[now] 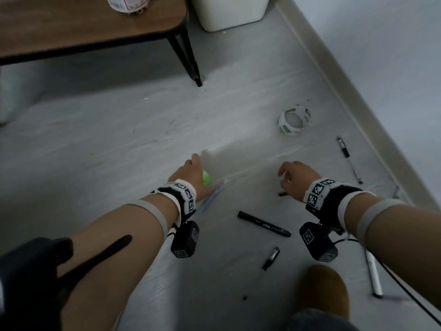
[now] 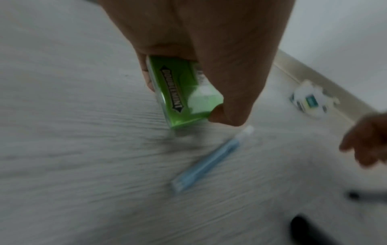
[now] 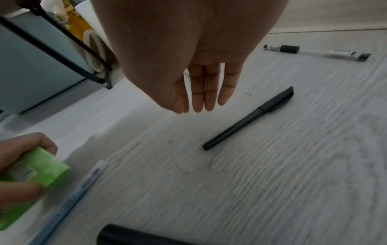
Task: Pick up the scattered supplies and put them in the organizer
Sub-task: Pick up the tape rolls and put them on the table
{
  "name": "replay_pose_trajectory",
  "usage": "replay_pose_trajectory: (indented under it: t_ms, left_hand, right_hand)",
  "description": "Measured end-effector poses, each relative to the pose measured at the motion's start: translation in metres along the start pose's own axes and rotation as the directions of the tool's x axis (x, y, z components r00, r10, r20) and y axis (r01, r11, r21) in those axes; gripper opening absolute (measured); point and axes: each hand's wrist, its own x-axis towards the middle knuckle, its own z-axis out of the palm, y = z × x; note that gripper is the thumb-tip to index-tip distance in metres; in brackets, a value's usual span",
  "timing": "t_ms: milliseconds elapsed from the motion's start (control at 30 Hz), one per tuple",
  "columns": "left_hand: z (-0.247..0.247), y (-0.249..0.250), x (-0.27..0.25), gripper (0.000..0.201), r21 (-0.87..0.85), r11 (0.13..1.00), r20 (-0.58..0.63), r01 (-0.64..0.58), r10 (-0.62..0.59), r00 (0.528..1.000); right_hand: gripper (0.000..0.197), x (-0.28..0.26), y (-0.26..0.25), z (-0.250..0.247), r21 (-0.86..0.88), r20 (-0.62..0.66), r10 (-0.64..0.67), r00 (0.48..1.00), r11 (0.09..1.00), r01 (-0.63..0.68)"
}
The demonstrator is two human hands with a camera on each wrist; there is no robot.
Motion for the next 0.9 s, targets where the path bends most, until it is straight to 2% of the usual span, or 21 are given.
replay_pose_trajectory:
  t_ms: [67,133,200,267,333,433,533,600,633,700,767,833,900]
  left_hand:
    - [-0.002,0.002,0.003,0.073,-0.130,0.991,0.011,-0.001,0.003,1.000]
    - [-0.001,0.005,0.004,0.058,-0.076,0.995,0.070,-0.057,0.062,0.996]
    - [0.001,0.008,0.004,0.044,-0.041,0.994,0.085,-0.100,0.103,0.991]
    - [0.003,0.011,0.005,0.030,-0.146,0.985,0.037,-0.090,0.096,0.995]
    - [0.001,0.013,0.008,0.019,-0.280,0.958,-0.044,-0.060,0.050,0.998]
    - [-0.001,0.015,0.014,0.007,-0.495,0.867,-0.124,-0.051,-0.012,0.992]
    - [-0.003,0.019,0.015,0.009,-0.643,0.765,-0.104,-0.021,-0.060,0.993]
    - [-0.006,0.025,0.013,0.017,-0.712,0.702,-0.065,-0.004,-0.060,0.996]
    - [-0.008,0.029,0.013,0.025,-0.738,0.674,-0.045,0.006,-0.057,0.997]
    - [-0.013,0.039,0.012,0.041,-0.804,0.593,0.005,0.037,-0.056,0.998]
    - [-0.017,0.048,0.011,0.052,-0.890,0.449,0.068,0.081,-0.044,0.997]
    - [-0.022,0.056,0.011,0.049,-0.954,0.282,0.109,0.103,0.003,0.994]
    - [-0.030,0.060,0.010,0.040,-0.979,0.176,0.106,0.099,0.031,0.994]
  right_hand:
    - [0.033,0.000,0.001,0.001,0.022,-0.032,-0.016,0.999,1.000,0.017]
    - [0.046,0.003,0.003,-0.002,0.051,-0.090,-0.004,0.996,0.999,0.008]
    - [0.058,0.011,0.006,-0.013,0.095,-0.200,0.015,0.980,0.995,0.004]
    - [0.071,0.024,0.008,-0.028,0.140,-0.277,0.029,0.960,0.990,0.011]
    - [0.083,0.042,0.010,-0.045,0.139,-0.254,0.043,0.966,0.990,-0.007]
    - [0.089,0.068,0.010,-0.056,0.061,-0.129,0.042,0.991,0.998,-0.034]
    - [0.076,0.076,0.001,-0.054,-0.003,-0.094,0.107,0.990,0.994,-0.108]
    - [0.050,0.071,-0.008,-0.048,-0.006,-0.138,0.086,0.987,0.996,-0.087]
    - [0.037,0.066,-0.016,-0.045,0.007,-0.175,0.035,0.984,0.999,-0.035]
    - [0.023,0.057,-0.028,-0.037,0.078,-0.259,-0.073,0.963,0.992,0.096]
    - [0.015,0.045,-0.046,-0.033,0.147,-0.327,-0.199,0.924,0.955,0.258]
    - [0.011,0.034,-0.065,-0.031,0.159,-0.367,-0.370,0.854,0.879,0.449]
    - [0.008,0.024,-0.083,-0.033,0.158,-0.381,-0.468,0.797,0.816,0.555]
